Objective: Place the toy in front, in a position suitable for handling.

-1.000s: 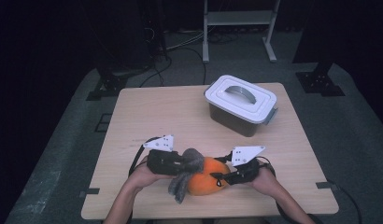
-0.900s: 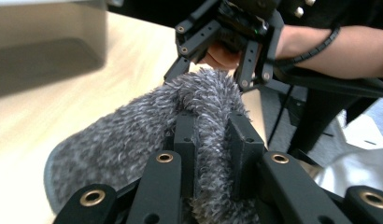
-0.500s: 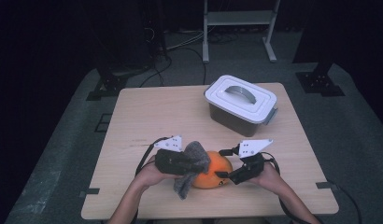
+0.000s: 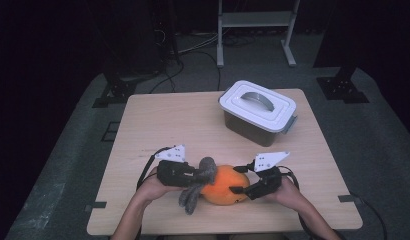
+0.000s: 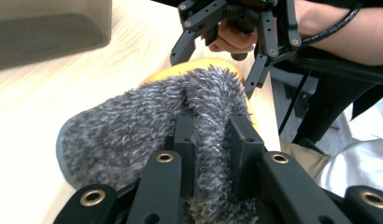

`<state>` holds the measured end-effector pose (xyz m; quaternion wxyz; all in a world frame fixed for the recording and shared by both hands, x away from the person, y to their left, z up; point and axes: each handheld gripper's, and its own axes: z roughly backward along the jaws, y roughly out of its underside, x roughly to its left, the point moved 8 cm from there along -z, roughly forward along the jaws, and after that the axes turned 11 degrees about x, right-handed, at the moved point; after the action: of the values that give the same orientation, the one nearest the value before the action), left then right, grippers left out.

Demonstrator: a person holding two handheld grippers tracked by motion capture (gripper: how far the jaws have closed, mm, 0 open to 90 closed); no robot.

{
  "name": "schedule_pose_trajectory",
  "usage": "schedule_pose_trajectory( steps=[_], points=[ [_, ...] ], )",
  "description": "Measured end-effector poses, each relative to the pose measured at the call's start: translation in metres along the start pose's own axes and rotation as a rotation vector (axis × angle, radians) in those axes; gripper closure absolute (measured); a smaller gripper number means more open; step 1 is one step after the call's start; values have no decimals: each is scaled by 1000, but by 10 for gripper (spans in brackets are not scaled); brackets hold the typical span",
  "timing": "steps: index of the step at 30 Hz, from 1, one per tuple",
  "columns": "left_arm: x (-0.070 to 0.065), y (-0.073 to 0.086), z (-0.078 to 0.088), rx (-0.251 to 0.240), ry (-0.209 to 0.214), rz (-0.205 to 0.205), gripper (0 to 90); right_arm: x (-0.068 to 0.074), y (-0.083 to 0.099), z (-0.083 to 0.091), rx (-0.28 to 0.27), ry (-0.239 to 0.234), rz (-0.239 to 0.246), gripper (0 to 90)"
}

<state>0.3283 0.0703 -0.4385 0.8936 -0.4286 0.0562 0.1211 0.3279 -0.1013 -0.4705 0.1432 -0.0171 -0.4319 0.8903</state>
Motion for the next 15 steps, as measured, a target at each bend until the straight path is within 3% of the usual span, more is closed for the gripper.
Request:
schedule_pose_trajectory(
  steps=[3, 8, 12, 15],
  points=[
    [-5, -4, 0, -12, 10, -12, 758, 3, -2, -3, 1, 8, 6, 301],
    [-21, -20, -8, -25, 50, -66, 759, 9, -5, -9, 6, 6, 18, 300],
    [-23, -15, -20, 20, 52, -74, 759, 12, -5, -10, 17, 16, 39, 301],
    [-18, -11, -16, 35, 34, -70, 761, 12, -3, -9, 27, 22, 46, 304]
  ],
)
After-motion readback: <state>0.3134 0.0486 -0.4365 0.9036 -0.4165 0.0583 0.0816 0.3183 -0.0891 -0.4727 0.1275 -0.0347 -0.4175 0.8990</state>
